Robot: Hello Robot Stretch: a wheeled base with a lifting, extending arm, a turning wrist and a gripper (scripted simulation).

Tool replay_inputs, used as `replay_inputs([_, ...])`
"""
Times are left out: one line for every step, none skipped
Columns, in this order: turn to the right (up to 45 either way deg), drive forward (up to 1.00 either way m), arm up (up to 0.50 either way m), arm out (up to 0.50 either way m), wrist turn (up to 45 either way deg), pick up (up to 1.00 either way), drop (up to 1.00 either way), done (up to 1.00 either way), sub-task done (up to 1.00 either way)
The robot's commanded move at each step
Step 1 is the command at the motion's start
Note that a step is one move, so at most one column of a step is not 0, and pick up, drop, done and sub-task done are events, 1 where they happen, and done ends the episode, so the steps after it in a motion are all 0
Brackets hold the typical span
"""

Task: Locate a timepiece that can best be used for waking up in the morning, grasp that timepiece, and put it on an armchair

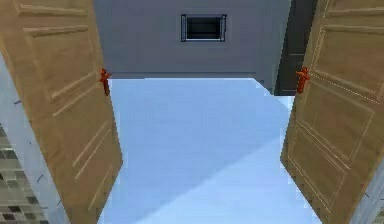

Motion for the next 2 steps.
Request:
replay_inputs([0.0, 1.00, 0.00, 0.00, 0.0, 0.00, 0.00, 0.00, 0.00])
replay_inputs([18.0, 0.00, 0.00, 0.00, 0.0, 0.00, 0.00, 0.00, 0.00])
